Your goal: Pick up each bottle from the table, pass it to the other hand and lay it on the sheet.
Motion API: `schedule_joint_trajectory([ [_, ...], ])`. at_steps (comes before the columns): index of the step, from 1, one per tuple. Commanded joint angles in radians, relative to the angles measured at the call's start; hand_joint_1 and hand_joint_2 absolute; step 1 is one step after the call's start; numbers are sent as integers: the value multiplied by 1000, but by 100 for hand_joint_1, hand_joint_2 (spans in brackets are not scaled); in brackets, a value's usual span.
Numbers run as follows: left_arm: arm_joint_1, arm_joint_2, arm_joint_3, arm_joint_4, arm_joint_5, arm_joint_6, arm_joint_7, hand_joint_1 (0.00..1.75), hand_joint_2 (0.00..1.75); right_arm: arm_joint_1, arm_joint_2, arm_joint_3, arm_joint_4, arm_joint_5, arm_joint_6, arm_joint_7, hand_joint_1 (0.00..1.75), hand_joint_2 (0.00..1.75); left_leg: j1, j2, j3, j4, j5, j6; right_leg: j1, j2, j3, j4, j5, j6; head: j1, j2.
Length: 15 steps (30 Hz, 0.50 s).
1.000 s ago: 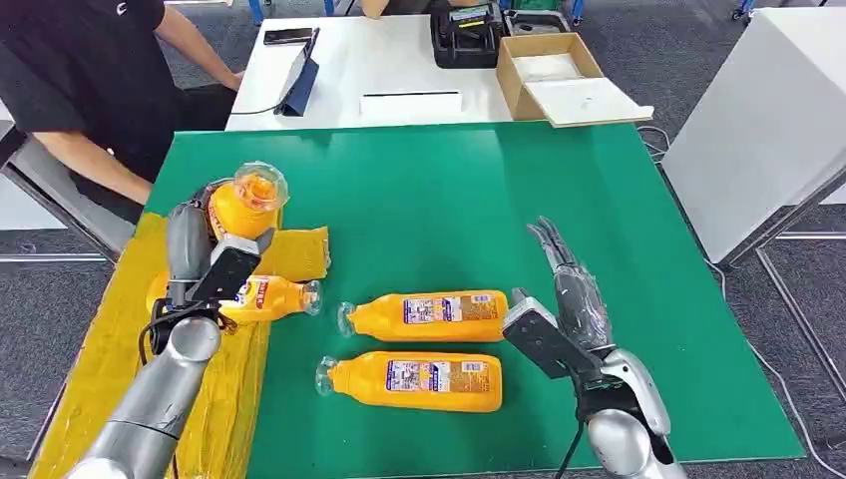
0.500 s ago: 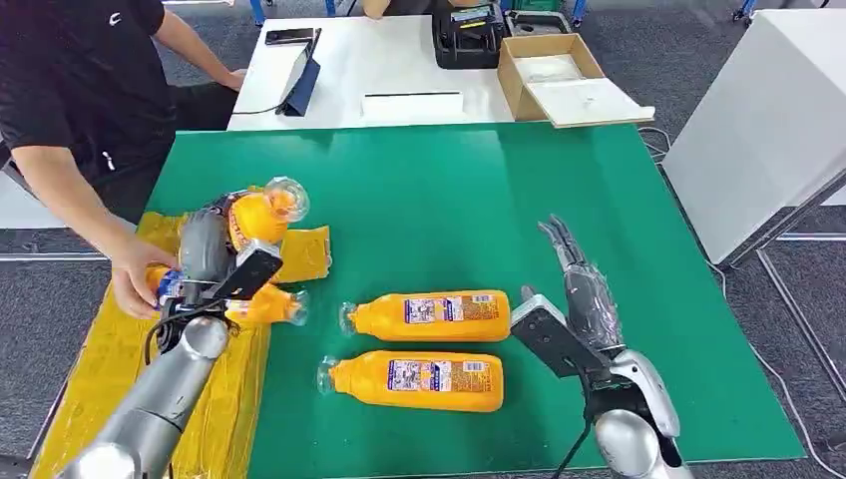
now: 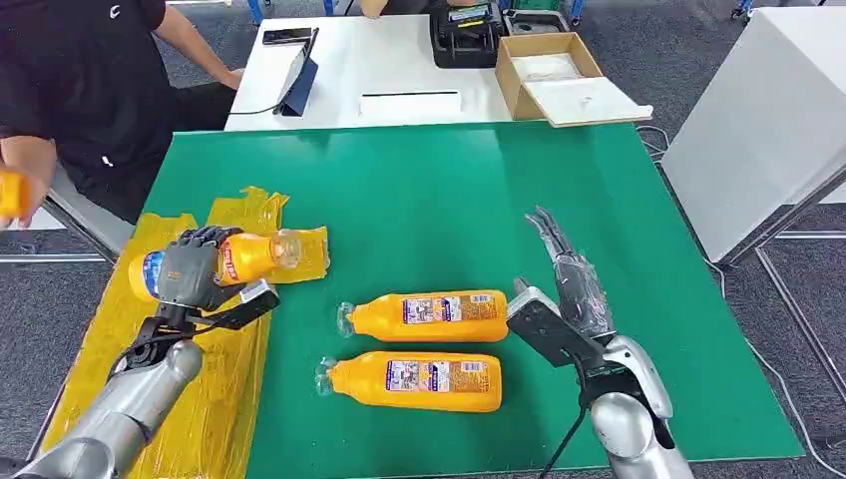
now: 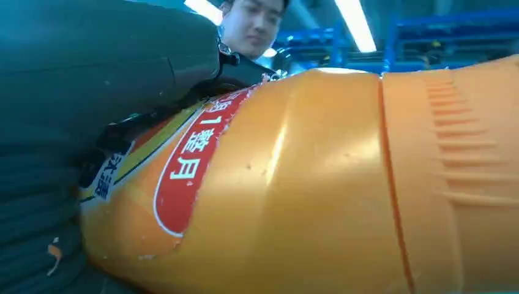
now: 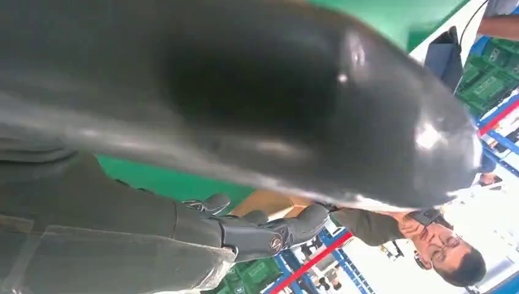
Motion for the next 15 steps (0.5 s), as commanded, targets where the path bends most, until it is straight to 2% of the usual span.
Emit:
schedule_joint_trajectory([
  [1, 49, 46, -70, 26, -77, 3, 24, 175, 175, -67, -14, 7, 98, -6, 10, -5, 0, 0, -1, 1, 6, 0, -2, -2, 0, -2, 6, 0, -2, 0, 0, 0],
  [5, 48, 45, -70, 27, -78, 3, 24, 175, 175, -68, -18, 4, 98, -7, 10, -4, 0, 0, 0, 0, 2, 0, -1, -2, 0, -2, 3, -1, -1, 0, 0, 0],
  [12, 34, 57, -149, 124, -113, -12, 12, 175, 175, -69, -58, 13, 80, -46, 21, 4, 0, 0, -1, 0, 5, 0, -2, -2, -1, -3, 5, 0, -2, 0, 0, 0],
  [15, 85, 55, -159, 157, -97, 3, 2, 175, 175, -99, -61, 34, 121, -66, 33, -9, 0, 0, -2, 0, 7, 0, -3, -3, -1, -3, 7, 0, -3, 0, -1, 0],
])
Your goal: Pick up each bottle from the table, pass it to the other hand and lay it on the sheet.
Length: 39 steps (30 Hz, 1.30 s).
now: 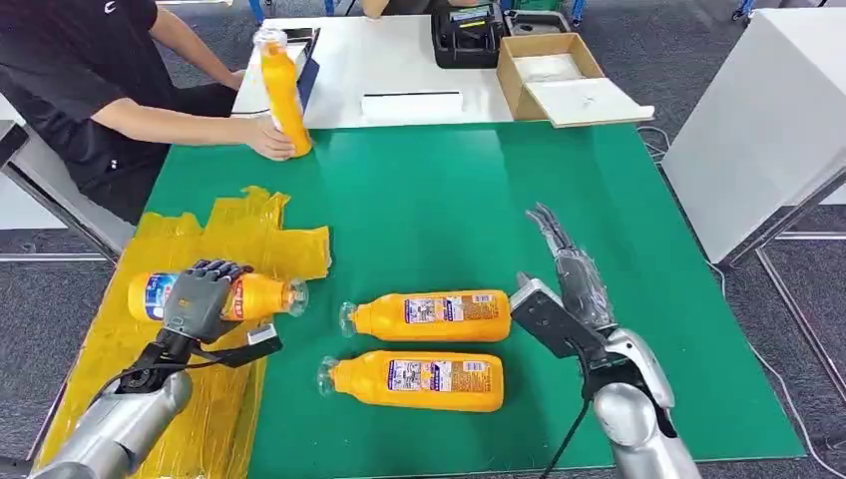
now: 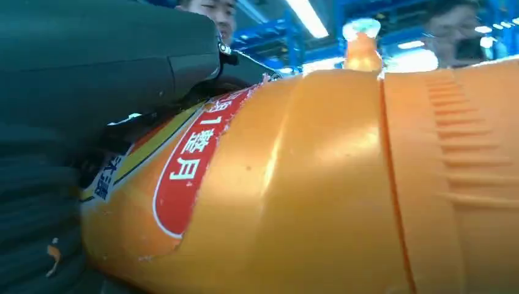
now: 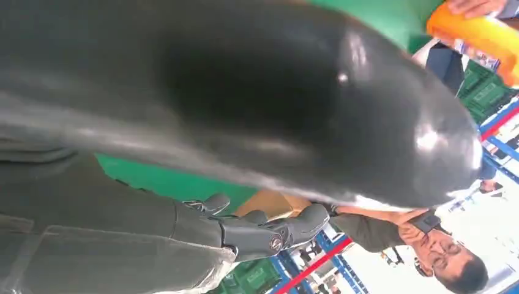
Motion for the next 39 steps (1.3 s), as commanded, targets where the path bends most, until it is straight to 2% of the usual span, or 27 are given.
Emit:
schedule_joint_trajectory([
  [1, 26, 9, -84, 131, 11, 8, -13, 175, 175, -69, -36, 33, 88, -28, 19, -9, 0, 0, -1, 2, 5, -1, -2, -2, 0, 0, 4, 0, -1, 0, 0, 0],
  [2, 78, 16, -73, 103, 30, 8, -18, 175, 175, -105, -30, 52, 134, -32, 23, -20, 0, 0, -1, 5, 8, -1, -3, -2, -1, 1, 6, -1, -2, 0, 0, 0],
  [3, 78, 16, -73, 103, 30, 8, -18, 175, 175, -105, -30, 52, 134, -32, 23, -20, 0, 0, -1, 7, 6, -2, -2, -2, -1, 4, 5, -1, 0, 0, -1, 0],
  [4, 95, 14, -71, 104, 41, 8, -19, 155, 175, -130, -28, 66, 167, -36, 23, -26, 0, 0, -1, 8, 8, -1, -3, -2, -1, 4, 6, -1, -1, 0, 0, 0],
  [11, 96, 12, -73, 100, 39, 6, -15, 155, 175, -139, -25, 71, 179, -38, 21, -27, 0, 0, -1, 4, 8, -2, -2, -2, 0, 2, 7, -1, 0, 0, -1, 0],
  [12, 92, 11, -76, 105, 40, -1, -16, 5, 175, -140, -28, 73, 180, -38, 21, -28, 0, 0, -1, 5, 10, -2, -3, -2, -1, 3, 9, -1, -1, 0, -1, 0],
  [17, 92, 7, -79, 108, 42, -1, -19, 5, 175, -143, -31, 74, 182, -40, 21, -30, 0, 0, -1, 3, 10, -2, -2, -2, 0, 1, 10, -1, -1, 0, 0, 0],
  [30, 92, 7, -79, 108, 42, -1, -19, 5, 175, -143, -31, 74, 182, -40, 21, -30, 0, 0, -1, 5, 14, -2, -4, -4, 0, 1, 13, -1, -2, 0, -1, 0],
  [32, 92, 7, -79, 108, 42, -1, -19, 5, 175, -143, -31, 74, 182, -40, 21, -30, 0, 0, -1, 2, 11, -2, -2, -2, 0, 1, 11, 0, -1, 0, -1, 0],
  [33, 91, 8, -83, 113, 47, 1, -18, 0, 175, -148, -35, 82, 189, -45, 21, -34, 0, 0, -1, 4, 13, -2, -3, -3, 0, 1, 12, -1, -1, 0, 0, 0],
  [34, 93, 10, -98, 120, 48, -3, -13, 0, 0, -157, -43, 96, 200, -53, 21, -37, 0, 0, -1, 3, 12, -2, -2, -2, 0, 1, 11, -1, -1, 0, -1, 0],
  [39, 126, 22, -99, 105, 101, 8, -6, 0, 0, -194, -61, 138, 244, -91, 16, -49, 0, 0, -1, 4, 13, -2, -2, -2, -1, 2, 12, -1, -1, 0, -1, 0],
])
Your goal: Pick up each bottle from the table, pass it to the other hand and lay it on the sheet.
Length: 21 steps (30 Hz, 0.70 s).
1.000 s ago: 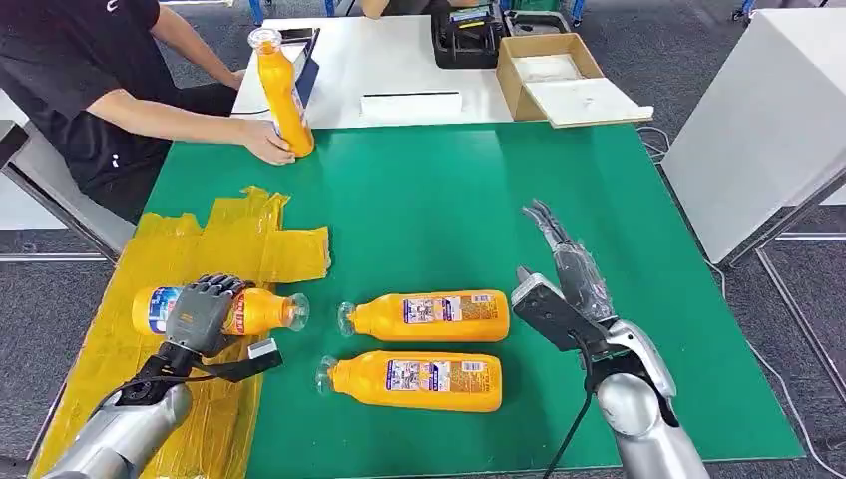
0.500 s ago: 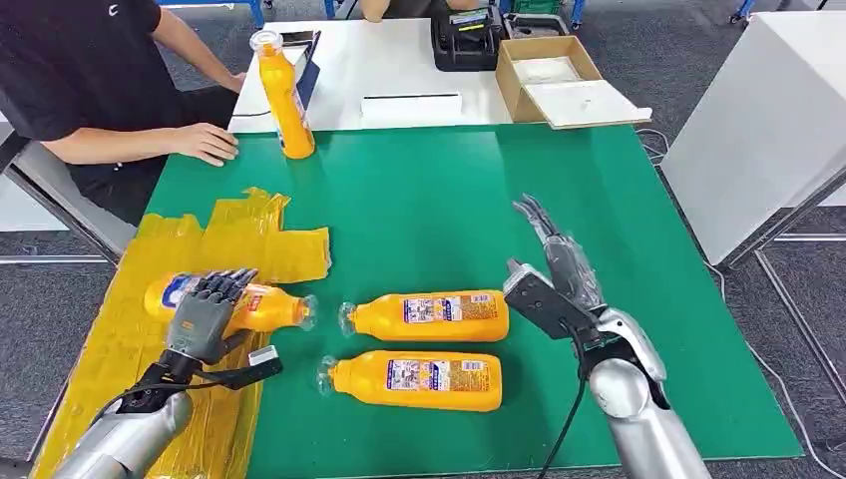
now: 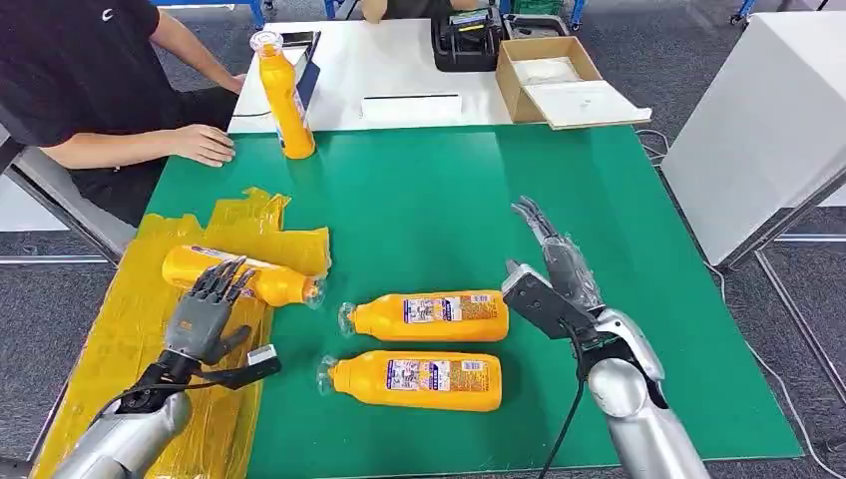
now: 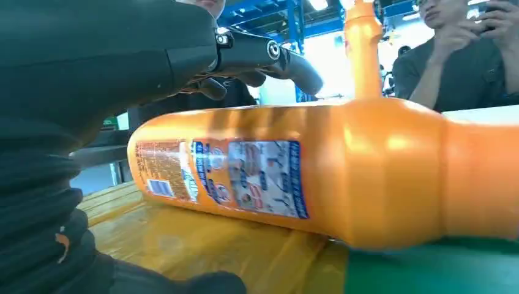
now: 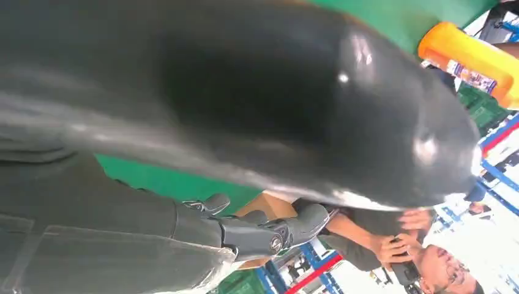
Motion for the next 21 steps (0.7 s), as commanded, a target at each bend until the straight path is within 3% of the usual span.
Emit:
schedule_joint_trajectory([
  [1, 87, 21, -55, 53, 60, 5, 5, 0, 0, -116, -40, 107, 140, -55, 0, -20, 0, 0, -1, 6, 6, -1, -2, -2, -1, 3, 5, -2, -1, 0, 0, 0],
  [12, 107, 46, 1, -13, 156, 2, -32, 0, 0, -149, -31, 161, 179, -89, -19, -17, 0, 0, -1, 4, 5, 0, -3, -3, 0, 1, 4, -1, -2, 0, 0, 0],
  [13, 242, -31, 253, -264, 408, -212, -283, 0, 0, 41, 22, 175, 4, 163, -46, 61, 0, 175, -1, 3, 4, 0, -2, -2, 0, 0, 3, -1, -1, 0, 0, 0],
  [14, 117, 1, 340, -741, 910, -264, -295, 0, 0, 248, 79, 250, -140, 354, -102, 133, 0, 175, -1, 3, 5, 0, -2, -3, -1, -1, 4, 0, -2, 0, 1, 0],
  [15, 75, 14, 345, -807, 1060, -288, -178, 0, 0, 299, 77, 320, -161, 390, -159, 178, 0, 175, 6, -15, -2, 1, 0, -4, 6, -18, 4, -2, -4, -1, 0, 0],
  [17, 62, -7, 363, -844, 1023, -313, -109, 0, 0, 300, 64, 406, -158, 394, -194, 239, 0, 175, 5, -14, -4, 4, 1, -3, 5, -16, -4, -1, -3, -1, -5, 0],
  [18, 68, -14, 364, -829, 1017, -318, -123, 0, 0, 284, 60, 413, -153, 384, -197, 248, 0, 175, 7, -22, -3, 8, -1, -4, 7, -25, -4, 2, -9, -2, 3, 0],
  [19, 82, -21, 367, -813, 1021, -315, -155, 0, 0, 269, 57, 402, -150, 370, -192, 249, 0, 175, 7, -19, -4, 2, -2, -6, 7, -20, -7, -1, -9, -2, 11, 0],
  [21, 92, -27, 370, -788, 1030, -312, -193, 0, 0, 252, 52, 385, -147, 354, -178, 241, 0, 175, 4, -6, -3, 3, -6, -7, 5, -9, -2, 2, -8, -2, 12, 0],
])
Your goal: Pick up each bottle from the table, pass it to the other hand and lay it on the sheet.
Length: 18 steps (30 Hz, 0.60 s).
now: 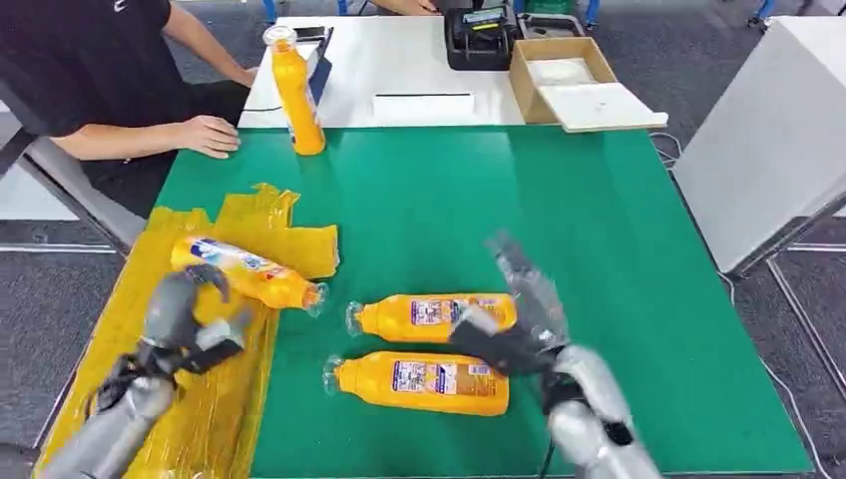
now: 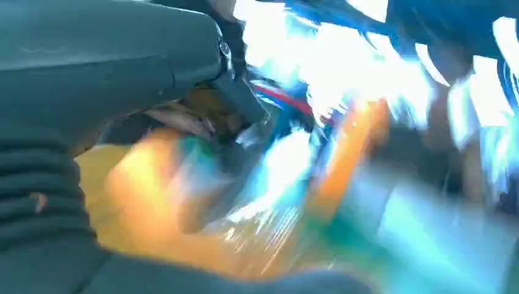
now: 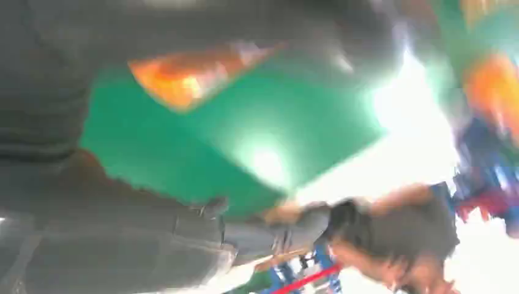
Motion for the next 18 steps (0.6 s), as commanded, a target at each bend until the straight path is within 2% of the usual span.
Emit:
schedule_joint_trajectory([
  [1, 0, -77, 193, -273, 265, -50, -53, 0, 0, 79, 11, 142, -92, -19, -3, 36, 0, 175, -2, 11, 6, -1, -5, -2, -2, 8, 3, 1, 0, -2, -3, 0],
  [2, 0, -77, 193, -273, 265, -50, -53, 0, 0, 79, 11, 142, -92, -19, -3, 36, 0, 175, -2, 16, 10, -1, -6, -3, -2, 11, 5, 0, -1, -2, -3, 0],
  [18, 2, -112, 175, -320, 260, -46, -46, 0, 0, 89, 55, 150, -84, 35, 48, 49, 0, 175, -1, 14, 9, -1, -3, -5, -1, 10, 3, 0, -1, -3, -2, 0],
])
